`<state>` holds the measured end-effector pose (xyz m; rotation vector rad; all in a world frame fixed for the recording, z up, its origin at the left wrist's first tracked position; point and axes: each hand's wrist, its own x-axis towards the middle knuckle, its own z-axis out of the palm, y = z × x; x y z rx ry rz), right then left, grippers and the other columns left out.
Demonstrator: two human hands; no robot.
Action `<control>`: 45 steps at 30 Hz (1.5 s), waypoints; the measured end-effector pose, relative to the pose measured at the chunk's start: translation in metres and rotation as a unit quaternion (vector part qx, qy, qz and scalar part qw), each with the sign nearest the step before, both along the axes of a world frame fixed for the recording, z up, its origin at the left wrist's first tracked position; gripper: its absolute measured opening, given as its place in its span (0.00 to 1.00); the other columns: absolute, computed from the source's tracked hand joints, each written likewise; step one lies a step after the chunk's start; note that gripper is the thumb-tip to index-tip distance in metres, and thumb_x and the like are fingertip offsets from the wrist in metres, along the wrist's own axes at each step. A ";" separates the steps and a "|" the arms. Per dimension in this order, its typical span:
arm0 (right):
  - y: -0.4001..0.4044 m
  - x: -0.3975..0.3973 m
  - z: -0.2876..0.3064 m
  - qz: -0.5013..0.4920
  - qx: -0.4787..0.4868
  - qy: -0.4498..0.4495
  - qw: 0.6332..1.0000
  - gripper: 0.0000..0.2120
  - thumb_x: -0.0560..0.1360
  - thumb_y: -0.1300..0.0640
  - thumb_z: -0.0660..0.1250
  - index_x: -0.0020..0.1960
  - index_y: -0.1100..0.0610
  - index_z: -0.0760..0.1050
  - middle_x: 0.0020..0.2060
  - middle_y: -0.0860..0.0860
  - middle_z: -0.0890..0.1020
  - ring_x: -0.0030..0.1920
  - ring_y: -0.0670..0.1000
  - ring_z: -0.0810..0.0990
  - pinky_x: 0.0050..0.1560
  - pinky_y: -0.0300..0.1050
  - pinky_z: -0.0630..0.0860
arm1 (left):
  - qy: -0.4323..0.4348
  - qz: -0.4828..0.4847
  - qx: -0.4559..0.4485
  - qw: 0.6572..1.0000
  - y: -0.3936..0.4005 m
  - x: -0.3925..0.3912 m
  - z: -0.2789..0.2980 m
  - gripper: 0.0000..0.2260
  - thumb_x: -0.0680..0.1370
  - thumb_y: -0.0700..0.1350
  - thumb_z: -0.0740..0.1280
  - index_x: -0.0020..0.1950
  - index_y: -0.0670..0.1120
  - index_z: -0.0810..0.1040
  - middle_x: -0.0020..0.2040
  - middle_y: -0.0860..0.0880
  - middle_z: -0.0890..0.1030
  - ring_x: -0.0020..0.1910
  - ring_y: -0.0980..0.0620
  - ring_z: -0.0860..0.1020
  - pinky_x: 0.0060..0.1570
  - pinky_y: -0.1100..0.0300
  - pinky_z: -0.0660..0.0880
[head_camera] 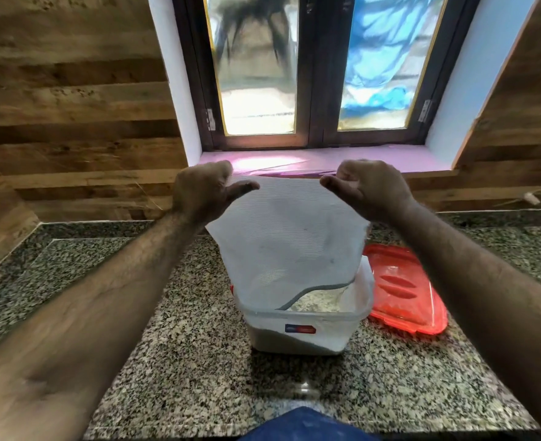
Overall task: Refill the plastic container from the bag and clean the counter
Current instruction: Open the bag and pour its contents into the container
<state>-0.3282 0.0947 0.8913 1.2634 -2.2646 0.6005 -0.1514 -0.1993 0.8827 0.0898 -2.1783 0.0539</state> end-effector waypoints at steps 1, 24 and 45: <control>0.005 -0.005 -0.004 0.005 0.009 -0.009 1.000 0.29 0.81 0.29 0.59 0.42 0.55 0.76 0.35 0.50 0.77 0.33 0.52 0.74 0.33 0.41 0.61 | -0.008 0.006 0.012 1.000 -0.001 -0.002 -0.003 0.32 0.79 0.77 0.51 0.34 0.50 0.64 0.27 0.51 0.63 0.24 0.53 0.61 0.30 0.65 0.50; -0.029 0.004 -0.033 0.009 -0.113 0.045 0.992 0.24 0.82 0.35 0.63 0.36 0.52 0.71 0.29 0.48 0.71 0.28 0.49 0.69 0.32 0.37 0.59 | -0.088 -0.036 -0.071 0.993 0.020 -0.029 0.002 0.35 0.78 0.77 0.60 0.42 0.43 0.76 0.32 0.46 0.74 0.30 0.51 0.71 0.47 0.48 0.75; -0.001 0.016 -0.050 0.027 -0.113 0.048 0.992 0.47 0.83 0.28 0.40 0.76 0.64 0.74 0.73 0.61 0.79 0.75 0.59 0.76 0.78 0.66 0.66 | -0.068 -0.180 -0.200 0.961 0.012 -0.069 0.010 0.32 0.83 0.70 0.61 0.32 0.46 0.73 0.25 0.50 0.69 0.23 0.51 0.69 0.30 0.60 0.71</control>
